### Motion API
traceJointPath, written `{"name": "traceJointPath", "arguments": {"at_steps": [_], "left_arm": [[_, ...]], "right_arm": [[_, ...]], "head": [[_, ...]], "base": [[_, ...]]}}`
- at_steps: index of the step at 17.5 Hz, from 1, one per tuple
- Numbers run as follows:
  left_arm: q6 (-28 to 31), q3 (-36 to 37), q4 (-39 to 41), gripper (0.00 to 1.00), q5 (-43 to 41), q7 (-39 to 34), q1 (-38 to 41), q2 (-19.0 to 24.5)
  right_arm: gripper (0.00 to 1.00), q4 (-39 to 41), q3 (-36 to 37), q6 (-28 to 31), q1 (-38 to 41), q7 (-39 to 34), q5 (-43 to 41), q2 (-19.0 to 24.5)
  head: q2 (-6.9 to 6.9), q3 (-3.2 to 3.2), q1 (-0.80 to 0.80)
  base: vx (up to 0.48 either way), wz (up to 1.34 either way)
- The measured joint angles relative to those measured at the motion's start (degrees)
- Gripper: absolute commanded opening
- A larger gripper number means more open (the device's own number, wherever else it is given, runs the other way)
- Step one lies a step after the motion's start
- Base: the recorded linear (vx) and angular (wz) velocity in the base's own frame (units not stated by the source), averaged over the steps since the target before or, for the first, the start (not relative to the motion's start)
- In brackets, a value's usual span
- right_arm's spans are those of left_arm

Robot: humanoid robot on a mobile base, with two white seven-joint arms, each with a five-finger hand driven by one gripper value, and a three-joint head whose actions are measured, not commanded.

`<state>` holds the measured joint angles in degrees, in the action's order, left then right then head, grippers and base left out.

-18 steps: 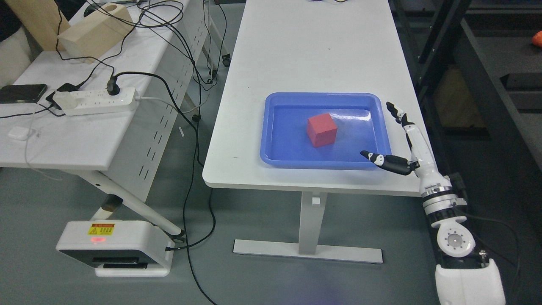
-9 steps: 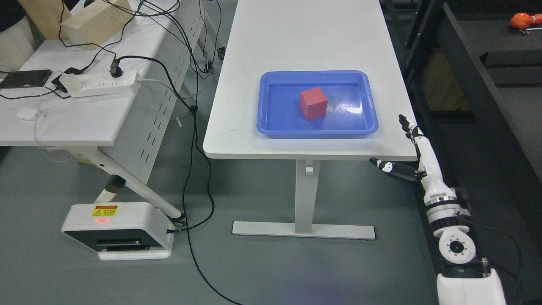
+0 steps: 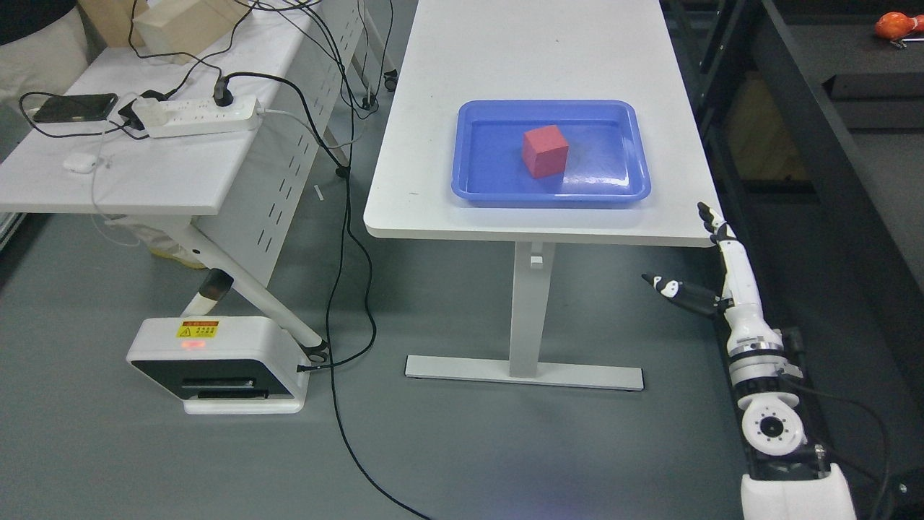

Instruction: Pick pink block from left shelf to tray

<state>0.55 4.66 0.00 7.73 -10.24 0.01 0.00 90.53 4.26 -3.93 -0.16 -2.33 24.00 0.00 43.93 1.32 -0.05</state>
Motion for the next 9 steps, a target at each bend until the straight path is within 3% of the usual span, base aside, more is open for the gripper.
{"name": "traceJointPath", "arguments": {"at_steps": [9], "left_arm": [[0.0, 0.0, 0.0, 1.00, 0.0, 0.0, 0.0, 0.0]], "right_arm": [[0.99, -0.4, -0.3, 0.4, 0.1, 0.1, -11.2, 0.0]], "head": [[0.00, 0.00, 0.00]], "base": [[-0.031, 0.00]]}}
